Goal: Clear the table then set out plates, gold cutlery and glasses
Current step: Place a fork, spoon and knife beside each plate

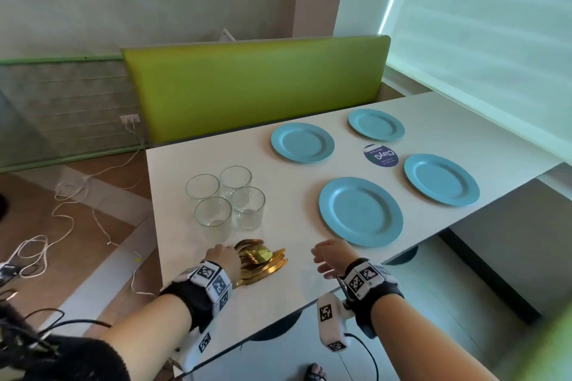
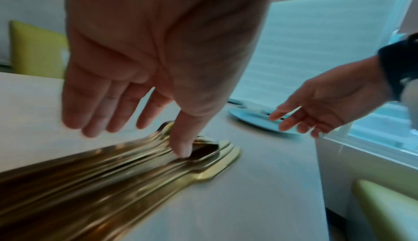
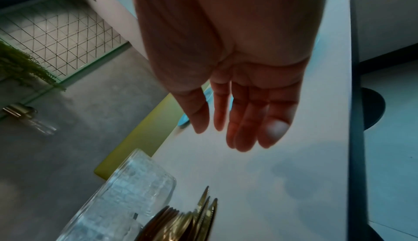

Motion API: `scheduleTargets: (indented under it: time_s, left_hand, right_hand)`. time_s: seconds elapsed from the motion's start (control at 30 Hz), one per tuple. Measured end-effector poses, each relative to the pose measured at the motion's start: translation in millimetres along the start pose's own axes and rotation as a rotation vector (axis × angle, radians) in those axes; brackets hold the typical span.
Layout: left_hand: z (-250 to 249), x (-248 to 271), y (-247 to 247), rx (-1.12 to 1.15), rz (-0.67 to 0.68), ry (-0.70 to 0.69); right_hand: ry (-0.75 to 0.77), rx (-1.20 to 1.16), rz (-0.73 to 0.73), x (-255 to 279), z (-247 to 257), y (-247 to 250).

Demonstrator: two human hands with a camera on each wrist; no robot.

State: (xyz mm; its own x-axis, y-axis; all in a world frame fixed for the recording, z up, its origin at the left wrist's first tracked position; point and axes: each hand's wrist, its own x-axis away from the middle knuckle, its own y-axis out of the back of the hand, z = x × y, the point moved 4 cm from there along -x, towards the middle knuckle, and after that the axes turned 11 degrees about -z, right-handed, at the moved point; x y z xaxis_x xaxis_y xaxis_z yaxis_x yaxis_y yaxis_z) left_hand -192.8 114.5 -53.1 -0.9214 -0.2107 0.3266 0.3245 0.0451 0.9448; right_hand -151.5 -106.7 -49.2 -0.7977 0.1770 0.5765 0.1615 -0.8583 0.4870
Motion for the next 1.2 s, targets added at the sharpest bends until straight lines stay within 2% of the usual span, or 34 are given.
scheduleTargets:
  time_s: [0.2,0.5,0.67,0.87,0.97,1.1,1.2]
  left_hand:
    - [7.9,-8.3,-15.4,0.028,0.003,-0.011]
    - [17.5,-18.8,-17.2,0.065,-0.064,-0.036]
    - [18.1,-18.8,-11.1,0.189,-0.122,-0.029]
    - [17.5,-17.4,-15.2,0.236,-0.091,0.016]
    - [9.1,-14.8,-8.9,0.245,-0.083,-0.006]
    - [-12.7,-17.0,9.8,0.381,-0.091,-0.07]
    - [-36.8,-14.7,35.4,0.564,-0.085,-0.126]
  right_hand:
    - [0.008,0.004,-0.03,4.8,-8.4,9.3]
    - [0.007,-0.002,-0.035,7.1,-16.3,6.5]
    - [0.007,0.005,-0.047,9.0,-18.5,5.1]
    - [0.016,0.015,-0.05,9.9,-15.9,4.4]
    - [0.023,0.023,-0.045,11.3,-13.3,1.7]
    - [0.049,0.013,-0.033,15.4,-3.3,-3.9]
    - [0.091,-0.01,-0.008,23.2,11.4,-7.9]
